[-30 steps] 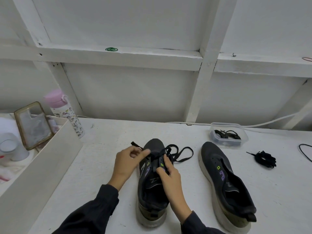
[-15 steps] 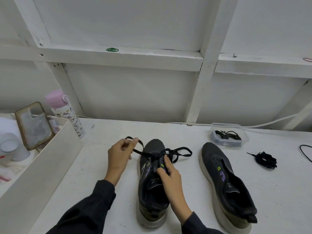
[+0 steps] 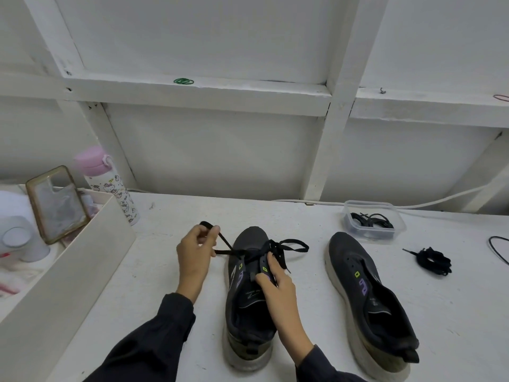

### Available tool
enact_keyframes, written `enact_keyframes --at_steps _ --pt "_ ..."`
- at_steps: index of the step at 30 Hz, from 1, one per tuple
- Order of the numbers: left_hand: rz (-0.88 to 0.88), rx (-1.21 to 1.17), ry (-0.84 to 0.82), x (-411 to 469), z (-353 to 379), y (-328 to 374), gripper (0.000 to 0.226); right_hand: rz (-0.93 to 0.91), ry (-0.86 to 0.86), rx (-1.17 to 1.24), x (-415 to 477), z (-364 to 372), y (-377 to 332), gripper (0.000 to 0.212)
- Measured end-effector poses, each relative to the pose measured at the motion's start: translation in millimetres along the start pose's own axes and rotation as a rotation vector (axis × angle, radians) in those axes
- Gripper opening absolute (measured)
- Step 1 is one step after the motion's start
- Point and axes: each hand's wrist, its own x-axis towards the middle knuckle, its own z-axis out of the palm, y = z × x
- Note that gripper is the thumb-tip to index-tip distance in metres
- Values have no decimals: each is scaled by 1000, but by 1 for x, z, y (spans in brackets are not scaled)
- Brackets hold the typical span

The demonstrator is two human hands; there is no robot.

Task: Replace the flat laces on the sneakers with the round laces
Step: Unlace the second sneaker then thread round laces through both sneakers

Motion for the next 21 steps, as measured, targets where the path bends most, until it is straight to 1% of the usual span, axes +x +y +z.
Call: enact_keyframes --at_steps 4,6,7,9,10,13,15,17,19,21 --pt "-94 45 -188 -19 11 -10 35 -1 4 -9 -1 1 -2 81" --pt "-81 118 -269 -27 16 -17 31 -3 6 -12 -1 1 -3 78" --pt "-60 155 -283 -28 18 -20 27 -3 5 -16 0 1 -3 77" --pt "-9 200 -264 -25 18 -20 24 -7 1 -19 -1 -1 -3 78" --pt "11 195 -228 -21 17 -17 23 -11 -7 -19 -1 -1 -3 76" --pt "17 19 -24 -9 9 -4 20 -26 -34 -20 -1 -2 -2 65" --pt "20 -94 76 -7 5 3 20 -35 -34 -28 0 -2 -1 68" --pt "2 -125 59 -11 6 4 22 -53 -33 -27 1 -1 1 65" --pt "-52 -97 -17 -18 9 -2 25 -65 -33 -20 3 0 3 58" --pt "-102 -38 -101 -24 14 -12 26 -58 -28 -4 3 1 5 60"
